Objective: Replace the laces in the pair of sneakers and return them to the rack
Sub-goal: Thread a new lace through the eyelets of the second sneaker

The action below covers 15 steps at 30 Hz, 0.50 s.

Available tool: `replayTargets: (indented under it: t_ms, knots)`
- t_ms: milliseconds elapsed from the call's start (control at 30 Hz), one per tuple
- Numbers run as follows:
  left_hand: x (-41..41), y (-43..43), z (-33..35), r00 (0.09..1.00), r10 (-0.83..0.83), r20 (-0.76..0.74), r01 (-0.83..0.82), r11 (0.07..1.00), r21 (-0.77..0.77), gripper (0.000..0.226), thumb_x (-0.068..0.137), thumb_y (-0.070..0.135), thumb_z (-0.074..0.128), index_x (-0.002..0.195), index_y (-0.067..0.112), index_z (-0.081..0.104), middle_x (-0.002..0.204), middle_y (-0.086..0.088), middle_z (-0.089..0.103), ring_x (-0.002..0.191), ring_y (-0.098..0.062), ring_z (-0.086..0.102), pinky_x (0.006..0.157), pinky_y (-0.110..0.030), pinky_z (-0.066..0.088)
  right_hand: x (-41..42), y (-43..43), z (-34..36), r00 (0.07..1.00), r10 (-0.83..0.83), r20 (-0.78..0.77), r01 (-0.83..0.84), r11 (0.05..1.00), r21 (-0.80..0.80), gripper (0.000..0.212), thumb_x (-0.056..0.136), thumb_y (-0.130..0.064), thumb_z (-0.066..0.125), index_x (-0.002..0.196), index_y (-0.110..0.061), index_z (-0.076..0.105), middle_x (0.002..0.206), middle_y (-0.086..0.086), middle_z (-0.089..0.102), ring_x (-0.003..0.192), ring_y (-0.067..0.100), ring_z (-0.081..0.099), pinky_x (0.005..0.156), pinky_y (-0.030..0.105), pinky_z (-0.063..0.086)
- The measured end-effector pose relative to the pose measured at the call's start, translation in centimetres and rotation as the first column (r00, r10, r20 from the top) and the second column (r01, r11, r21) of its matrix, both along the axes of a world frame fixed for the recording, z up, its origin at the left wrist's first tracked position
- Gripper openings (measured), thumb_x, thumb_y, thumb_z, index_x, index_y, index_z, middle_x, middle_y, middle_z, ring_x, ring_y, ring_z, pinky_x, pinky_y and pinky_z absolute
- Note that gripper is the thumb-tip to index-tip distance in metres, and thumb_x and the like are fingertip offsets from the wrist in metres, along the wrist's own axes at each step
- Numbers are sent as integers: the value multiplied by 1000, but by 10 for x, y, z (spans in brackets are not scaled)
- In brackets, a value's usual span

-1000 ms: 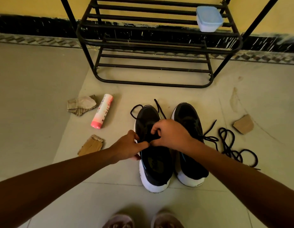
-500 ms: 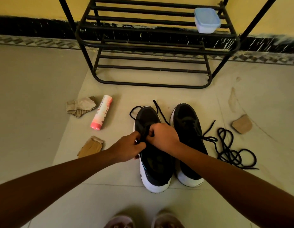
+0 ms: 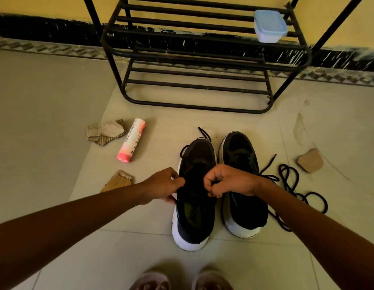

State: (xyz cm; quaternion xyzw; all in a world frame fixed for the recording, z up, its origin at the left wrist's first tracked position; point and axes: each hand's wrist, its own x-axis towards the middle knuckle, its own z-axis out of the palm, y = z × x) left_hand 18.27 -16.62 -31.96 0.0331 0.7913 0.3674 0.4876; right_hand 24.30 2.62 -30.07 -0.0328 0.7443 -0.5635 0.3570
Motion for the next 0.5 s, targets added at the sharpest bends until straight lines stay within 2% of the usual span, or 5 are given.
replayTargets:
  t_ms: [100, 167, 333, 433, 500]
  knots:
    - [-3, 4, 6, 995, -21, 94, 24, 999, -29, 20, 92, 34, 53, 99, 16, 50, 95, -7, 62, 73, -22, 68, 72, -28, 58, 0, 0, 1, 999, 46, 10, -46, 999, 27, 12, 71, -21, 70, 68, -13, 62, 64, -4, 57, 60, 7, 50, 61, 15, 42]
    - [-11, 8, 6, 991, -68, 117, 75, 996, -49, 38, 91, 50, 49, 102, 14, 54, 89, -6, 61, 70, -20, 64, 64, -28, 55, -1, 0, 0, 1000, 6, -11, -6, 997, 79, 13, 79, -16, 74, 69, -12, 65, 61, -9, 58, 57, 4, 49, 59, 14, 41]
    - [-53, 20, -2, 977, 163, -135, -154, 985, 79, 42, 96, 47, 40, 120, 13, 44, 100, -10, 55, 85, -23, 54, 79, -34, 47, -3, 5, 4, 993, -90, -80, 105, 972, 208, 23, 84, -29, 68, 78, -7, 70, 65, 7, 62, 61, 12, 54, 63, 18, 45]
    - [-76, 27, -4, 986, 165, -15, -163, 982, 92, 40, 97, 43, 39, 129, 20, 47, 109, -10, 56, 91, -22, 54, 79, -30, 46, -7, 15, 13, 971, -223, -83, 236, 950, 203, 13, 92, -18, 58, 87, -17, 70, 71, -4, 68, 65, 5, 63, 61, 15, 49]
    - [-81, 34, -6, 988, 126, 87, -132, 989, 63, 39, 96, 42, 43, 127, 21, 52, 103, -8, 58, 84, -19, 54, 73, -27, 45, -11, 23, 21, 924, -362, -124, 379, 911, 163, 18, 94, -13, 52, 94, -21, 68, 79, -4, 72, 70, 6, 64, 62, 15, 49]
